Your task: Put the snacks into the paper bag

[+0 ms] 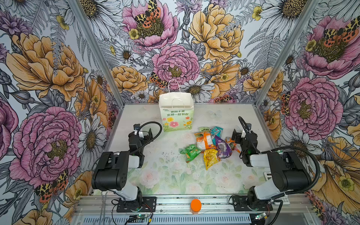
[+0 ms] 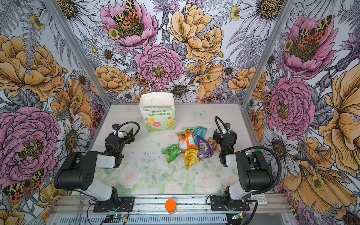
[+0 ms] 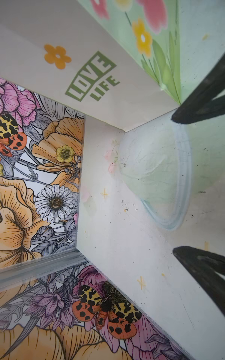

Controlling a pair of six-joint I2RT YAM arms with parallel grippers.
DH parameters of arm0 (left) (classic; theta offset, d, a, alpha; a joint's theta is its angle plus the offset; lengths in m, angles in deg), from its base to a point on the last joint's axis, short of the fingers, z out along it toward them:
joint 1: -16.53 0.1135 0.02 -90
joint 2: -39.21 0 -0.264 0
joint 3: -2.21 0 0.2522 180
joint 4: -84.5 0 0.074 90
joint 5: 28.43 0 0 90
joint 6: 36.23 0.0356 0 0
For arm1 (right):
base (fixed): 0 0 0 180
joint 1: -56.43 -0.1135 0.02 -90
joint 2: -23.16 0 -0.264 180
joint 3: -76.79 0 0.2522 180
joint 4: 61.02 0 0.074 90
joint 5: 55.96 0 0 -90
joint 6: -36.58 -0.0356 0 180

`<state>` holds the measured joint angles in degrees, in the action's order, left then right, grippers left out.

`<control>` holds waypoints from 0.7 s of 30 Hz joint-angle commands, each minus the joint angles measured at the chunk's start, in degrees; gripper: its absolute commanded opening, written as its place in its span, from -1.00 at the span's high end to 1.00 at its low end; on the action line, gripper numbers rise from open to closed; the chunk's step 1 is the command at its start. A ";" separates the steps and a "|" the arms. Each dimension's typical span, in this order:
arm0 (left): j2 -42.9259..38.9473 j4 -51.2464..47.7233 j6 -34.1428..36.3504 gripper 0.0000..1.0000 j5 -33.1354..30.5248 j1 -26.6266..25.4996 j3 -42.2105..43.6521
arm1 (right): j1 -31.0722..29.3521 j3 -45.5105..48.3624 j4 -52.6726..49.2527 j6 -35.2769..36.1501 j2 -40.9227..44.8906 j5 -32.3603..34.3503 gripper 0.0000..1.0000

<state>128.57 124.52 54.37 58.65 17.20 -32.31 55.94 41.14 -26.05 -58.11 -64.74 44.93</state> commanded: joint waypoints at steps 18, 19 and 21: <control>-0.31 0.16 0.18 -0.97 2.92 0.86 -0.96 | 0.42 -0.28 1.56 -0.51 -0.13 0.40 -1.00; -0.30 0.19 0.15 -0.97 2.92 0.87 -0.96 | 0.46 -0.31 1.63 -0.54 -0.16 0.41 -1.00; -0.30 0.23 0.15 -0.97 2.59 0.71 -0.98 | 0.47 -0.27 1.58 -0.51 -0.17 0.43 -1.00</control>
<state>128.57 124.50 54.35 59.90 17.53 -32.31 56.05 41.14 -26.05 -58.11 -64.74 44.91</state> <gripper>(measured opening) 0.986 0.996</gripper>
